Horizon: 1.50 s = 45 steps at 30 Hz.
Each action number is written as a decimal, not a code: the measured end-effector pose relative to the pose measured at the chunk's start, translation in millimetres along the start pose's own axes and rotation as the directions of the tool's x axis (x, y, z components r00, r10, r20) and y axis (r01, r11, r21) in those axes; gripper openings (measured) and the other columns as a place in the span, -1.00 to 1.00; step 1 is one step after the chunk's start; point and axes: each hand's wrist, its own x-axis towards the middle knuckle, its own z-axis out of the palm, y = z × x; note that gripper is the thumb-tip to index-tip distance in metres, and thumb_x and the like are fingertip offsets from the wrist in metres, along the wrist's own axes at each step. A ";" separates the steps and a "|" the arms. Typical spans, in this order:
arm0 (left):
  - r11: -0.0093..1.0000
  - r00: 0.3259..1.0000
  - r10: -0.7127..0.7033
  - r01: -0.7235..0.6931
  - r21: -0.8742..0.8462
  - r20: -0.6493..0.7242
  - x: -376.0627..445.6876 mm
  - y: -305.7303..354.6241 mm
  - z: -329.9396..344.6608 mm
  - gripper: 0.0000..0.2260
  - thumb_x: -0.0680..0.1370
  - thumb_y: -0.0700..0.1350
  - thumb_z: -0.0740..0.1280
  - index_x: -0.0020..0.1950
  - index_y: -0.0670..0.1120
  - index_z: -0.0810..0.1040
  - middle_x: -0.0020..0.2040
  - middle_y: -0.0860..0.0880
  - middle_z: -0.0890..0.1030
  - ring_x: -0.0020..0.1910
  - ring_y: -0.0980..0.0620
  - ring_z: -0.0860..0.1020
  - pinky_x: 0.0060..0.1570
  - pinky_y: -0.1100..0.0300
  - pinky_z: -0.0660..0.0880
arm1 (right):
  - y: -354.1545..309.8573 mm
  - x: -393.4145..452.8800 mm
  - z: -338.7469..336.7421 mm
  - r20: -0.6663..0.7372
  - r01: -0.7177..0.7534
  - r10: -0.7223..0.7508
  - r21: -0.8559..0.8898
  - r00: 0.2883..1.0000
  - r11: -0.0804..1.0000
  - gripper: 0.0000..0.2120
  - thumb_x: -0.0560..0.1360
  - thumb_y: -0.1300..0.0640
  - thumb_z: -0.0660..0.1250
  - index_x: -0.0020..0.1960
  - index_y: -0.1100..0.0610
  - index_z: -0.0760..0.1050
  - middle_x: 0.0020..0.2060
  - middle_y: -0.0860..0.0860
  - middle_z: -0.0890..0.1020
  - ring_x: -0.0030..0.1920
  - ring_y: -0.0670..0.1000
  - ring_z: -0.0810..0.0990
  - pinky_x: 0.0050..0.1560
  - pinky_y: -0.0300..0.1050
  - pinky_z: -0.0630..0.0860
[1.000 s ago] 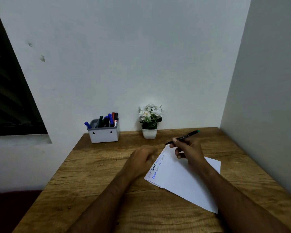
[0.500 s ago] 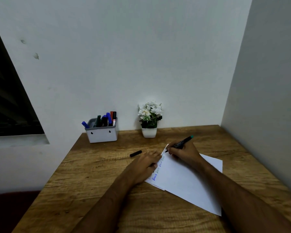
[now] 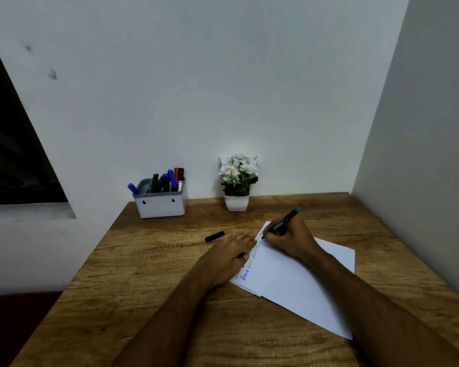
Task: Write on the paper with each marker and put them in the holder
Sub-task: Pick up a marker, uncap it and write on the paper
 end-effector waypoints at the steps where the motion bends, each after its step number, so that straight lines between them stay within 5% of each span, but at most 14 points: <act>1: 1.000 1.000 -0.001 0.001 -0.004 0.001 0.2 0.5 -0.2 -0.57 0.67 -0.10 0.14 0.56 -0.02 0.26 0.58 0.06 0.20 0.57 0.15 0.09 0.55 0.12 0.04 | 0.0 0.2 0.2 0.013 0.001 -0.001 -0.002 1.000 1.000 -0.89 0.43 0.36 0.45 -0.20 0.20 0.68 -0.36 -0.05 0.67 -0.35 -0.22 0.58 -0.33 -0.29 0.47; 8: 1.000 1.000 0.008 -0.008 0.018 0.012 1.4 -1.1 0.7 -0.57 0.66 -0.10 0.13 0.55 -0.01 0.28 0.57 0.05 0.22 0.57 0.14 0.09 0.55 0.10 0.06 | 8.7 1.2 2.2 -0.013 -0.023 0.023 0.004 1.000 1.000 -0.93 0.41 0.32 0.46 -0.20 0.19 0.68 -0.28 0.11 0.72 -0.27 -0.07 0.65 -0.23 -0.09 0.55; 34: 1.000 1.000 0.015 -0.015 0.001 -0.013 0.3 1.3 -1.4 -0.58 0.67 -0.13 0.13 0.55 -0.04 0.28 0.58 0.05 0.19 0.57 0.13 0.08 0.46 0.28 -0.05 | 8.1 5.0 4.8 -0.062 -0.083 0.083 0.007 0.995 0.997 -0.96 0.45 0.35 0.46 -0.15 0.26 0.68 -0.30 0.04 0.71 -0.34 -0.22 0.61 -0.33 -0.31 0.50; 45: 1.000 1.000 0.004 -0.004 -0.007 0.021 0.1 0.6 -1.3 -0.58 0.67 -0.12 0.13 0.55 -0.03 0.28 0.58 0.04 0.20 0.57 0.11 0.08 0.55 0.10 0.03 | 10.6 5.6 5.1 -0.100 -0.103 0.101 -0.014 0.990 0.995 -0.94 0.48 0.33 0.43 -0.15 0.24 0.67 -0.37 0.05 0.68 -0.40 -0.20 0.57 -0.35 -0.23 0.48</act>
